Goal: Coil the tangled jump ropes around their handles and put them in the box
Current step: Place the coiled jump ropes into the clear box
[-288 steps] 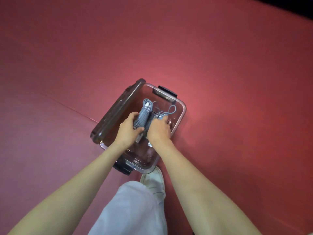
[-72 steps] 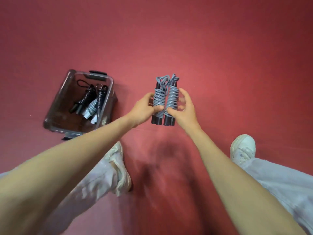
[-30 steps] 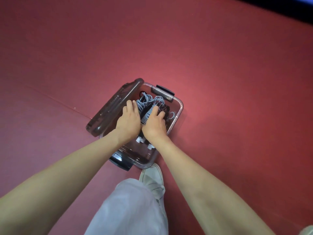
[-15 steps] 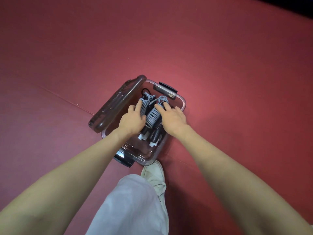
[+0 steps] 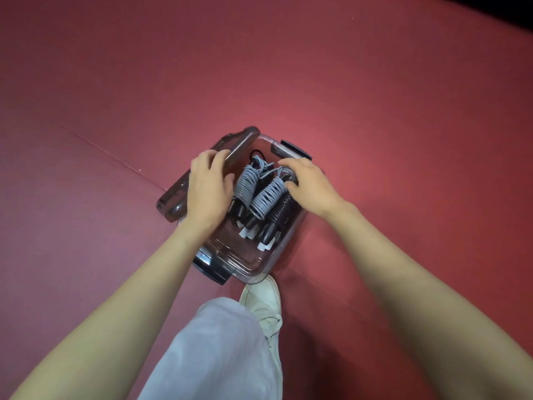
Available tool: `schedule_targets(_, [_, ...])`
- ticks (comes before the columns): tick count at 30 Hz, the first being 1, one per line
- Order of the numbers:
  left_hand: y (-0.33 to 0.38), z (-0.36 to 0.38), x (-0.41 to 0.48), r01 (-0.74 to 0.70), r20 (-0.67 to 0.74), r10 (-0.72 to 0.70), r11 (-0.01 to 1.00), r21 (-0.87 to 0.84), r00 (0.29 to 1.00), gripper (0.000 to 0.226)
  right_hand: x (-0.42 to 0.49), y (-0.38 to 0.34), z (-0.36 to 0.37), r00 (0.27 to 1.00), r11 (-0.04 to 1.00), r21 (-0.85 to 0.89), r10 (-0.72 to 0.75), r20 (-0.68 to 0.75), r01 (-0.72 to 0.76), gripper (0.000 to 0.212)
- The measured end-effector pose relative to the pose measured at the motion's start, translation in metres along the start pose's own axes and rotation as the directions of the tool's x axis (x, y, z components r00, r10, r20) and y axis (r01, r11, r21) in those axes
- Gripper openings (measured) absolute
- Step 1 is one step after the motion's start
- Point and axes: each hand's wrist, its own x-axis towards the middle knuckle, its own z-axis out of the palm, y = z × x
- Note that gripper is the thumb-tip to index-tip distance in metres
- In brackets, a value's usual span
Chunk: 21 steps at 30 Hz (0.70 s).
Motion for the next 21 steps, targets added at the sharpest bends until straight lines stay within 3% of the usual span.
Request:
schedule_targets(3, [-0.012,-0.008,0.005,0.210,0.054,-0.213,0.976,0.053,0.976,0.047,0.014,-0.017,-0.005,0.998,0.999,0.022,-0.042,-0.050,0.043,0.052])
schedule_targets(6, [-0.015,-0.010,0.004,0.309,0.109,-0.313,0.950,0.052,0.944,0.040,0.024,-0.032,0.000,0.997,0.997,-0.018,-0.074,-0.019,0.074,0.052])
schedule_targets(10, [-0.010,-0.018,-0.002,0.307,0.021,-0.306,0.944,-0.124,0.952,0.030,0.027,-0.037,0.006,0.997,0.998,0.005,-0.066,-0.041,0.066,0.054])
schedule_targets(15, [0.017,-0.026,-0.029,0.194,0.002,-0.198,0.963,-0.189,0.980,0.031,0.018,-0.038,-0.007,0.959,0.972,0.236,0.064,-0.276,0.003,0.053])
schedule_targets(21, [0.049,-0.004,-0.062,0.084,0.062,-0.074,0.978,-0.190,0.995,0.027,0.000,-0.015,-0.021,0.960,0.942,0.299,0.211,-0.183,-0.150,0.058])
